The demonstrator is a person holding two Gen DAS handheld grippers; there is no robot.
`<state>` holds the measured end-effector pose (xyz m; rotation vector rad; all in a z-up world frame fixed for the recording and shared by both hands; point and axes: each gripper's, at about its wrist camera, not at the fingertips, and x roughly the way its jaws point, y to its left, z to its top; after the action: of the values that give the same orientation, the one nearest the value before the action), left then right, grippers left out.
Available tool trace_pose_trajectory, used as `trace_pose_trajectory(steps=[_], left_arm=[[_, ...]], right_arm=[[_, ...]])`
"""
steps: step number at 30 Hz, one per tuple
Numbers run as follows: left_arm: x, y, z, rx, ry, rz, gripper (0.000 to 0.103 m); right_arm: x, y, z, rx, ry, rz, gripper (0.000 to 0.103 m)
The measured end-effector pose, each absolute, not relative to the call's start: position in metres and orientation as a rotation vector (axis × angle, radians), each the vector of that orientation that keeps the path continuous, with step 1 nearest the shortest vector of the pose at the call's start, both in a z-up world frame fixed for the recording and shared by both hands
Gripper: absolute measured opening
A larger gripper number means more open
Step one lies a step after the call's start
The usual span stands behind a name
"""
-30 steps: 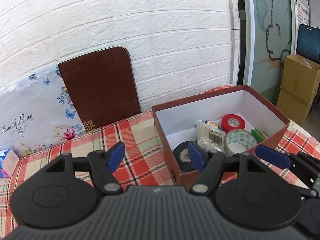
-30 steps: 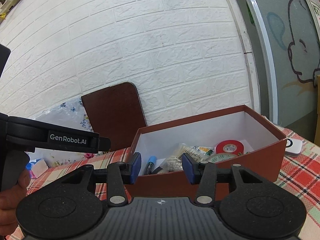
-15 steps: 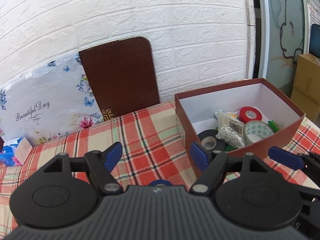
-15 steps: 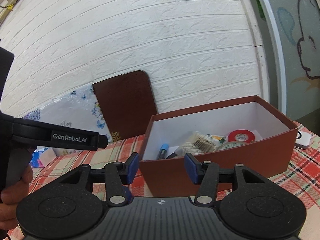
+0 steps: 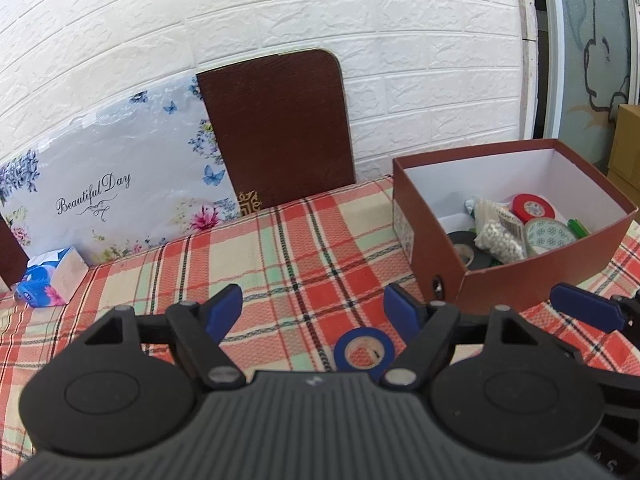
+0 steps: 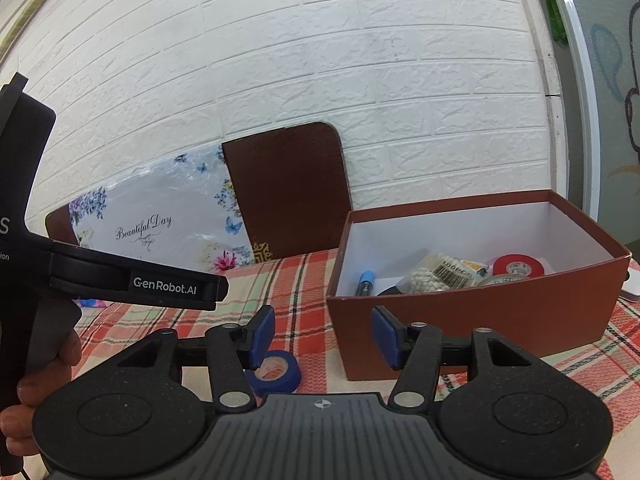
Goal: Organize objects
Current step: 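Move the left gripper back toward the blue tape roll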
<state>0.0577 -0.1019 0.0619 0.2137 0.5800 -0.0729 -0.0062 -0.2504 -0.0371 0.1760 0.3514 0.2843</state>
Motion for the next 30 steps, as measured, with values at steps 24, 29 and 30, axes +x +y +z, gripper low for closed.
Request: trace_pose_trajectory(steps=[24,29,30], left_arm=[[0.071,-0.02,0.019,0.108,0.699,0.051,0.08],[0.075,-0.005,0.005,0.085,0.736,0.077,0.08],[0.076,-0.002,0.002,0.083,0.742,0.082,0.08]], right_arm=[[0.0,-0.192,-0.064,0.037,0.489,0.352,0.059],[0.013,-0.183,-0.079,0.02,0.549,0.351,0.059],[0.014,-0.182,-0.081,0.018,0.559,0.355,0.059]])
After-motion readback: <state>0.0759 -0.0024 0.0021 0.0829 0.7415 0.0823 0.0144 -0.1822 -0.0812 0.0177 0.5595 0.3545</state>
